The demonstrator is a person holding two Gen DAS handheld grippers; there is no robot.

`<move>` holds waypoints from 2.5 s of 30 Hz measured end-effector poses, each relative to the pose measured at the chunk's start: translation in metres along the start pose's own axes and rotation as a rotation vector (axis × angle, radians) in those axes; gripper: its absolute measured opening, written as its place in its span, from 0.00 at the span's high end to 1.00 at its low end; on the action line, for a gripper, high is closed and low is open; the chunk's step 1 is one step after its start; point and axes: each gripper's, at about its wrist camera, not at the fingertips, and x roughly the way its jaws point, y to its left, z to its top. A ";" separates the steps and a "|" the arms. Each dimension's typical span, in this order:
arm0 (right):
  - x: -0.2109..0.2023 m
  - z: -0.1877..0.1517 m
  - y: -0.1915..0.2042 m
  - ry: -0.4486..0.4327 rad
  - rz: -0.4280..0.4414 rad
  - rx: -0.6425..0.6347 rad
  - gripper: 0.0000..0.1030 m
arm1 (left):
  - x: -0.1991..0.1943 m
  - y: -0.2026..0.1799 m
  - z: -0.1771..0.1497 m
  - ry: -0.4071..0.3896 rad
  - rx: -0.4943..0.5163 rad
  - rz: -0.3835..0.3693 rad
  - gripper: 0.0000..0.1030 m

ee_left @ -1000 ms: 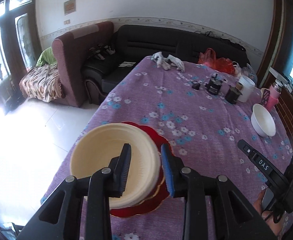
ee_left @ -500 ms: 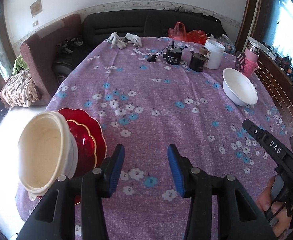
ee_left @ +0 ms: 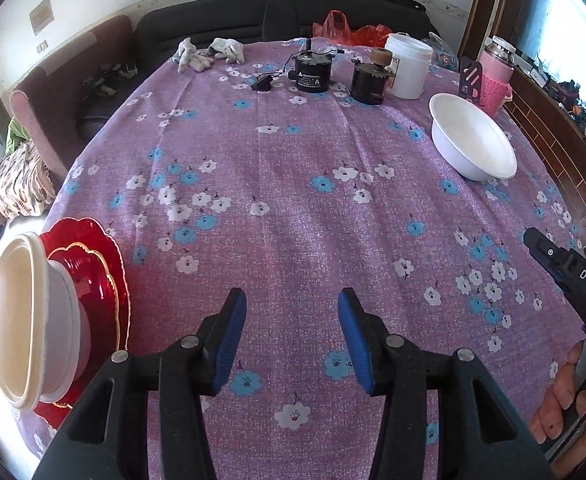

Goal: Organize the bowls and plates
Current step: 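Move both grippers toward the remaining white bowl, then close both grippers on the rim of the white bowl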

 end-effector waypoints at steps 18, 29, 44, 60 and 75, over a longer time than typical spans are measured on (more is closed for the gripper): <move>0.014 0.068 -0.026 -0.048 -0.069 0.009 0.77 | 0.033 -0.058 0.063 0.008 0.080 -0.038 0.51; 0.041 0.121 -0.048 -0.034 -0.002 0.061 0.64 | 0.072 -0.098 0.145 0.028 -0.010 -0.129 0.51; 0.079 0.143 -0.065 0.044 0.074 0.162 0.50 | 0.111 -0.121 0.166 0.082 -0.050 -0.250 0.45; 0.113 0.123 -0.071 0.064 0.086 0.200 0.50 | 0.140 -0.119 0.174 0.069 -0.100 -0.415 0.44; 0.120 0.120 -0.069 0.061 0.078 0.196 0.50 | 0.152 -0.134 0.172 0.071 -0.080 -0.434 0.83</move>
